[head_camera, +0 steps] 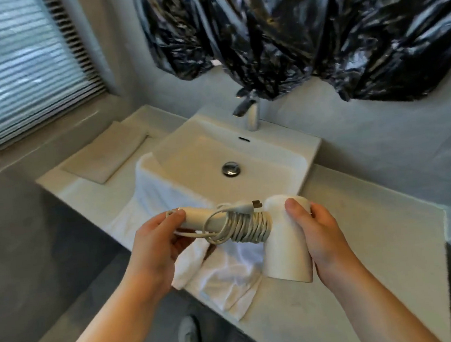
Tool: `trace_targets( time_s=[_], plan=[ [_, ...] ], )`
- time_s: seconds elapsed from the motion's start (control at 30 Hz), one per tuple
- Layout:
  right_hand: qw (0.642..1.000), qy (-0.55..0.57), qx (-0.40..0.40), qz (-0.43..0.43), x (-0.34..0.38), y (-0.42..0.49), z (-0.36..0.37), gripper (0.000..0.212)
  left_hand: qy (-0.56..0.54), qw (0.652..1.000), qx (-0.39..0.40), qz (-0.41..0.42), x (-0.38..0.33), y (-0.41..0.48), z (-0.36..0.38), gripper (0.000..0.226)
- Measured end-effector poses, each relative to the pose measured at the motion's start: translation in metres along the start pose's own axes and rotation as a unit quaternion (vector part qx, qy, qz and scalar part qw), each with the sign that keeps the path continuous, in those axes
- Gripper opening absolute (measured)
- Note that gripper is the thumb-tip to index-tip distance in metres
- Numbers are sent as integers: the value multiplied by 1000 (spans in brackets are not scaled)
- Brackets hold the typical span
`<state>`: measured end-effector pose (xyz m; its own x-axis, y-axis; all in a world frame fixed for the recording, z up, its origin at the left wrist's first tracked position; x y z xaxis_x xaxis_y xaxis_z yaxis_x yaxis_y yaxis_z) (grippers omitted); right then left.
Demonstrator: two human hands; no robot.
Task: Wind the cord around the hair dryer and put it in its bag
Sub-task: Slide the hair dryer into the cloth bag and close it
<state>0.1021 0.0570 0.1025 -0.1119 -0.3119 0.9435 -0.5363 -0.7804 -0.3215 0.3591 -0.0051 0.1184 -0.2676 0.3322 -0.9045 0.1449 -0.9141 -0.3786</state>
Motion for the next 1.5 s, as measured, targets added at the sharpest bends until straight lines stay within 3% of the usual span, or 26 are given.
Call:
trace_targets(
  time_s=[0.27,0.4,0.63,0.83,1.0,1.17,1.27,1.4,1.5],
  plan=[
    [995,-46,87,-15,10,-2,130,42,-53,997,-57,26,-35,57,-105,16],
    [993,-59,98,-16,9,-1,212,55,-71,995,-67,7,-53,109,-164,17],
    [993,-34,104,43,6,2,360,34,-53,997,-55,-6,-104,200,-261,15],
    [985,30,144,90,12,-13,440,49,-47,998,-42,-10,-145,247,-313,14],
    [989,40,130,60,18,1,470,54,-47,998,-19,-23,-154,284,-327,17],
    [991,41,102,81,10,40,496,52,-35,998,-20,-37,-155,325,-322,17],
    [993,33,82,84,9,71,507,51,-16,999,-18,-45,-158,358,-306,17],
    [995,20,56,74,15,122,510,31,15,997,-15,-72,-162,412,-272,18],
    [995,36,45,78,23,160,514,35,44,995,-1,-86,-172,455,-244,18]
  ],
)
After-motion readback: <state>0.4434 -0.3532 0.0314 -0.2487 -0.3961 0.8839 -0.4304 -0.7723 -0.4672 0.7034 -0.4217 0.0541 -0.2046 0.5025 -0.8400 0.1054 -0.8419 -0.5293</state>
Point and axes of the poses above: each hand's wrist, its own y-axis towards the middle knuckle, its own z-axis out of the palm, x = y × z, the point moved 5 cm from there along y, towards the middle knuckle, and after that the axes turned 5 degrees about -x, right-handed, at the moved point
